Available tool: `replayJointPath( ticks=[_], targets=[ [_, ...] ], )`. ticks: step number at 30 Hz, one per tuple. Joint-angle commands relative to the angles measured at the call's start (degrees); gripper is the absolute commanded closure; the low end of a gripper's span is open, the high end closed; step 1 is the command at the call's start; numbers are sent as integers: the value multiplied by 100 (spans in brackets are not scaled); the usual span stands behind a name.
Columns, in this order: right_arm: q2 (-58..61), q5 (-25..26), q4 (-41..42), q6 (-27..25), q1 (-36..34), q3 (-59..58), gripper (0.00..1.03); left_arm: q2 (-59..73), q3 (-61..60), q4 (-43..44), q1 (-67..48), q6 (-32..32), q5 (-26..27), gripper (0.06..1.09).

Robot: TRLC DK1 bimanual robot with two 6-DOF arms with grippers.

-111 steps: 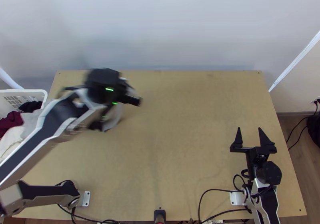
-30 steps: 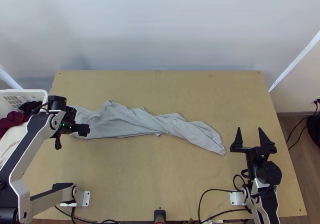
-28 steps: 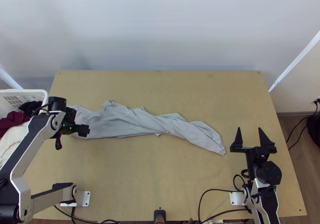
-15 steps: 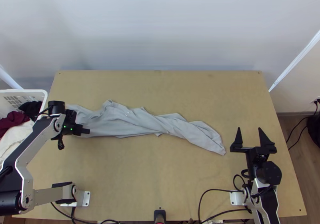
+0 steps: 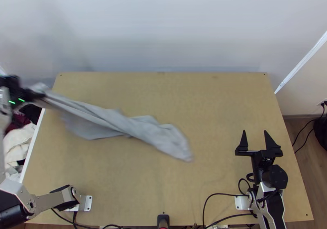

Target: Fold the t-shirt

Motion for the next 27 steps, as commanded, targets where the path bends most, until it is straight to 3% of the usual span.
replayJointPath(
  ticks=[1,10,13,20,27],
  targets=[
    [-38,55,-66,-94,-26,-58,4,180,1210,-152,292,-45,32,105],
    [-38,55,-66,-94,-26,-58,4,347,3495,-785,-306,-652,6,105],
    [-38,55,-66,-94,-26,-58,4,355,3891,-987,-1193,-687,-469,105],
    [-38,55,-66,-94,-26,-58,4,566,3935,-1585,-3522,-1153,-1585,105],
    [-38,55,-66,-94,-26,-58,4,918,3161,-1928,-5052,-1882,-1779,105]
  ],
)
